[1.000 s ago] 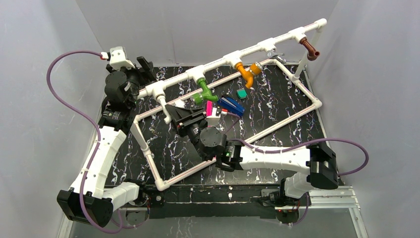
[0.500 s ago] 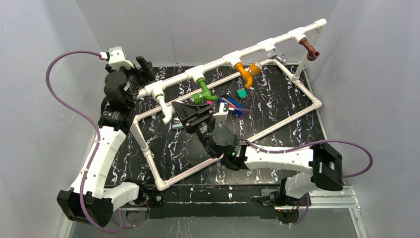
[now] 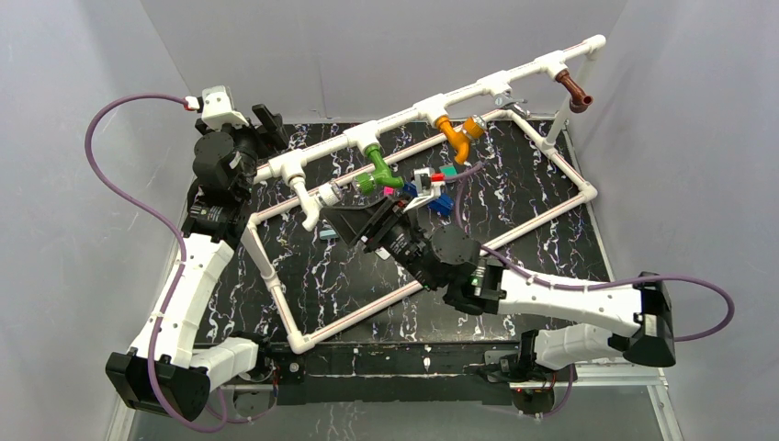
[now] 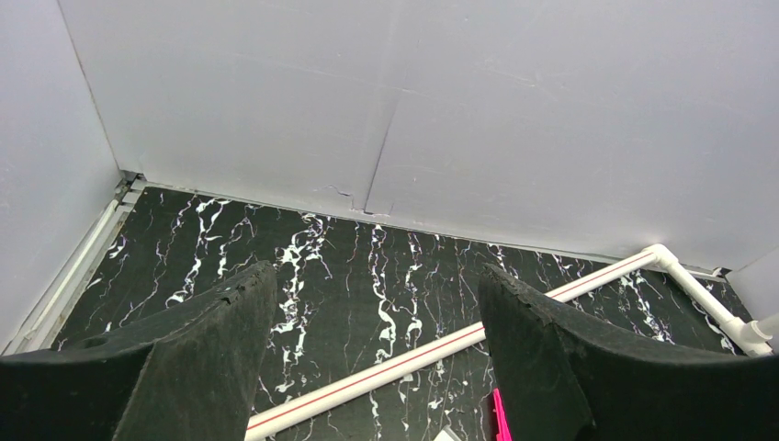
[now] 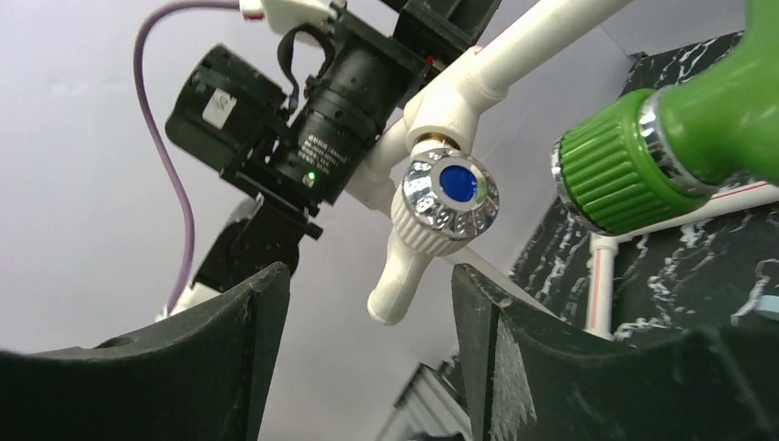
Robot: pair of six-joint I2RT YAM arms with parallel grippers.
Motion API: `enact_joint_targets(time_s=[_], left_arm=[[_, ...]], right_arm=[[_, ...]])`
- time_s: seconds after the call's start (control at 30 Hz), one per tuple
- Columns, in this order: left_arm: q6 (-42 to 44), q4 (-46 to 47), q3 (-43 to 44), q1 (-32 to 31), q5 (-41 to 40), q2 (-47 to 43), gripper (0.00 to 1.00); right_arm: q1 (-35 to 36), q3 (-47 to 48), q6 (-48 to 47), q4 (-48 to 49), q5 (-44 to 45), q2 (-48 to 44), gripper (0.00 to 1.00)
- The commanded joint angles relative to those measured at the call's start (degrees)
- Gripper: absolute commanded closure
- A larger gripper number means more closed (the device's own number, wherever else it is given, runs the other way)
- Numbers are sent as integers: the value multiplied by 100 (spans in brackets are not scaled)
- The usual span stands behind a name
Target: Install the water faucets
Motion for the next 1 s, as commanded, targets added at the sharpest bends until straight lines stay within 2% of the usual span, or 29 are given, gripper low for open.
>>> enact_joint_targets(time_s=[0.0, 0.2, 0.37, 0.63, 0.83, 0.97], left_arm=[[-1, -2024, -753, 93, -82, 631, 22], [-10, -2026, -753, 89, -80, 635, 22], [-2, -2028, -757, 96, -85, 624, 22], [7, -2037, -753, 96, -105, 606, 22], [8, -2033, -752, 98, -102, 602, 22], [11, -2039, -753, 91, -107, 615, 22]], right_arm=[[7, 549, -1451, -1111, -597, -350, 27], [11, 1198, -3003, -2073, -1224, -460, 27], [11, 1775, -4956, -2722, -2150, -305, 22], [3, 1963, -8063, -3239, -2677, -280, 18], [24, 1688, -10180, -3078, -2633, -325, 18], [73, 1523, -11226, -2656, -2462, -284, 18]])
